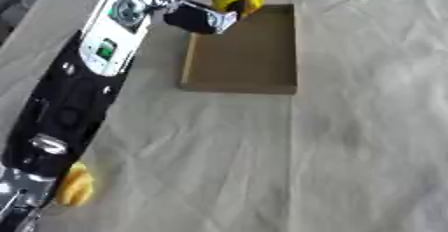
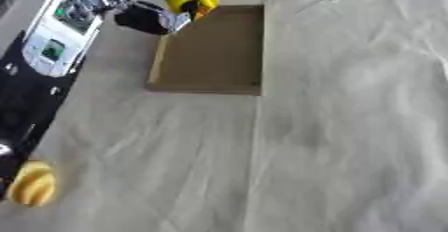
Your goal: Pick up objects on the table and place them in the box.
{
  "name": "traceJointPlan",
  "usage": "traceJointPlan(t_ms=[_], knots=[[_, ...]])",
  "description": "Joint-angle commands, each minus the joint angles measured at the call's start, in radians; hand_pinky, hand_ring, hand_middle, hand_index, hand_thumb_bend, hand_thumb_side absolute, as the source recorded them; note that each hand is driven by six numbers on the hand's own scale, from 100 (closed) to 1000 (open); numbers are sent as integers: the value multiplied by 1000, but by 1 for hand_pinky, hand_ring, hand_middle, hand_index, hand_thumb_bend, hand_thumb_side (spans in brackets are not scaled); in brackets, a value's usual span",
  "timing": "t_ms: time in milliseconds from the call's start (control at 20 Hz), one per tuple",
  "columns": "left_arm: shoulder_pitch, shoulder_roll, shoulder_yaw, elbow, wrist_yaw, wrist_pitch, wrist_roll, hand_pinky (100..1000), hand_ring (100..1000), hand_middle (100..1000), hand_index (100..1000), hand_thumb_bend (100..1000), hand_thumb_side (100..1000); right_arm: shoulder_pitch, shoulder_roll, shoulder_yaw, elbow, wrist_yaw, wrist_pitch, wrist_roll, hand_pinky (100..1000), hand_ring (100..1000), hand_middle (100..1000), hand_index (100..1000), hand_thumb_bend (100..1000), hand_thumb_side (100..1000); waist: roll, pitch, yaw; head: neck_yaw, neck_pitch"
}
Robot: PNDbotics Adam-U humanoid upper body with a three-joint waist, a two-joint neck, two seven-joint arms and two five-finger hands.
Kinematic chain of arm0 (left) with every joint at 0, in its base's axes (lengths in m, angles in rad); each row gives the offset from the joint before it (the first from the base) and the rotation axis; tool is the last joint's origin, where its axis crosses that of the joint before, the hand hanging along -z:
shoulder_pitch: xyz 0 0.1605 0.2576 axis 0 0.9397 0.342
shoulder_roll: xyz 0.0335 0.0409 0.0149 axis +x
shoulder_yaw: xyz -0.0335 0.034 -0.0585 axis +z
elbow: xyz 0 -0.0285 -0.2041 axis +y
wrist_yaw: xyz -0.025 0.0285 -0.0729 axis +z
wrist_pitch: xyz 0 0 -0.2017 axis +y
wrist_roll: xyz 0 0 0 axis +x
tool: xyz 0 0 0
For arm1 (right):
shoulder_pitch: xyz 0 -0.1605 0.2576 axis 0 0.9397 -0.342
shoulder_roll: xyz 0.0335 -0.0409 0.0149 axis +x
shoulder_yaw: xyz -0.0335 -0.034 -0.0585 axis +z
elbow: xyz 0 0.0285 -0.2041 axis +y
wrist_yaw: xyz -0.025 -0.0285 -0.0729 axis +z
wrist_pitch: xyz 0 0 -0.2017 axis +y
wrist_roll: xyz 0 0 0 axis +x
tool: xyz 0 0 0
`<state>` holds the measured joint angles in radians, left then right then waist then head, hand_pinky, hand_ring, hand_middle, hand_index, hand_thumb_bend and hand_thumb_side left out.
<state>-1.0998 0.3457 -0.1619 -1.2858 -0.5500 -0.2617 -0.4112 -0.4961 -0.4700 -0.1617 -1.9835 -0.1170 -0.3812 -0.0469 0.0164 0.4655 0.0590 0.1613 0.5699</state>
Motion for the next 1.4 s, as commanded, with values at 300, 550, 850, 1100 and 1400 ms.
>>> traceJointPlan(t_ms=[300,550,850,1100,1400], knots=[[4,-37,-5,52,-189,18,31,834,696,668,862,303,100,-17,-12,3,-16,-12,0,10,916,836,665,850,100,606,-1,-23,-3,6,-17],[9,-41,-8,48,-272,33,7,955,861,800,912,479,100,-18,-13,6,-16,-13,2,13,916,836,664,850,100,606,0,-24,-3,6,-15],[15,-43,0,29,-336,38,51,1000,959,842,945,616,298,-15,-13,9,-16,-12,4,18,916,837,663,850,100,605,1,-26,0,6,-12],[20,-36,8,-7,-343,51,116,999,946,819,933,600,316,-11,-15,11,-16,-10,6,21,916,837,663,851,100,605,1,-28,5,7,-9],[81,83,10,-208,-187,51,119,966,907,784,906,535,276,0,-32,5,-16,-4,8,14,916,837,664,851,100,607,20,-35,24,-30,20]])
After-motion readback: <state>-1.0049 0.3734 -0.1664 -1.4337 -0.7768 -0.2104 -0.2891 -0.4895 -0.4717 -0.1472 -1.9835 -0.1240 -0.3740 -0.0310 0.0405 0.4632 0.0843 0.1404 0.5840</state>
